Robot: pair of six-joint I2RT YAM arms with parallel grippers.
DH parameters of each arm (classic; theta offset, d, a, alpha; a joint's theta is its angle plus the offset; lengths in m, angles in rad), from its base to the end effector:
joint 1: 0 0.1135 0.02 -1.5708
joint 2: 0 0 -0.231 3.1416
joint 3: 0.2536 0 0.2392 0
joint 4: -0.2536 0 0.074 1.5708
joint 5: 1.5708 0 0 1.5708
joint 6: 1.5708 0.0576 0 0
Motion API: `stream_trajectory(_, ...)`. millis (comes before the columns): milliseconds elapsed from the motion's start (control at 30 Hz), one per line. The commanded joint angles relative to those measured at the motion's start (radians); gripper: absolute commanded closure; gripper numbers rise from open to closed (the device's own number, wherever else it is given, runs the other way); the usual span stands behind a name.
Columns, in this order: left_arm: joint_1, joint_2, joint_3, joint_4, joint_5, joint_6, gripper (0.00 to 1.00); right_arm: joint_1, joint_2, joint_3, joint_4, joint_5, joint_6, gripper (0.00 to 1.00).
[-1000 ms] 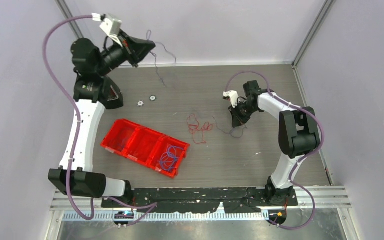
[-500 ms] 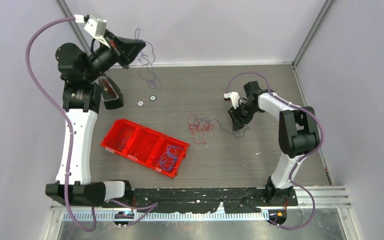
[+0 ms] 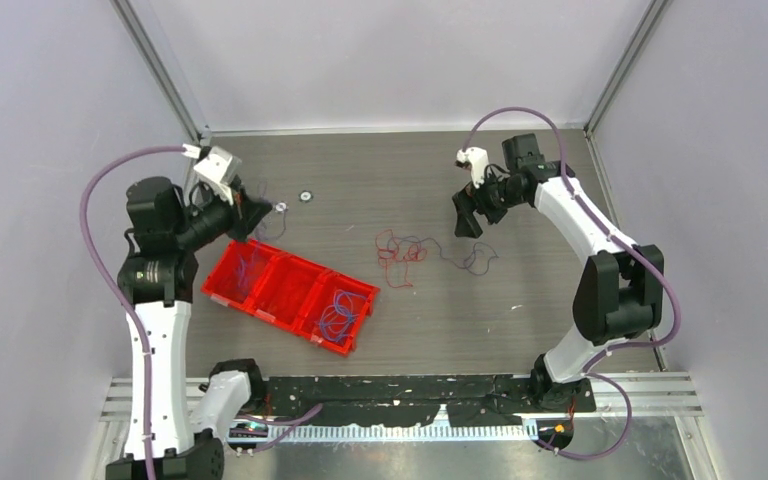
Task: Untangle the cables
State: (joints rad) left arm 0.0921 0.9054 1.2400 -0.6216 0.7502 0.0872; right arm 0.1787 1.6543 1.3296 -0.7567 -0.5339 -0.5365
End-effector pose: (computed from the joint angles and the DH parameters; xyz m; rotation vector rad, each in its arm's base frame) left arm 0.1906 -0.0218 0.3951 0.5082 1.7425 -0.5663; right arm 0.3254 0.0886 0.2176 -1.0412 2.2958 0.5650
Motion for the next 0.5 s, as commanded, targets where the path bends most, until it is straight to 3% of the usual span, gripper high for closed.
stream_trajectory(0,0.089,-0.035,-0.103,-0.148,-0.093,0.184,1.0,-0.005,-0.072,0.081,-0.039,-0.057,0.033,0.03)
stream_trajectory(300,0.201,0.016,-0.264,-0.174,-0.114,0.411,1.0,-0.005,-0.088,0.122,-0.102,-0.099,0.023,0.05)
stream_trajectory(467,0.272,0.046,-0.217,-0.192,-0.101,0.431,1.0,-0.005,-0.128,0.076,-0.107,-0.097,0.012,0.05)
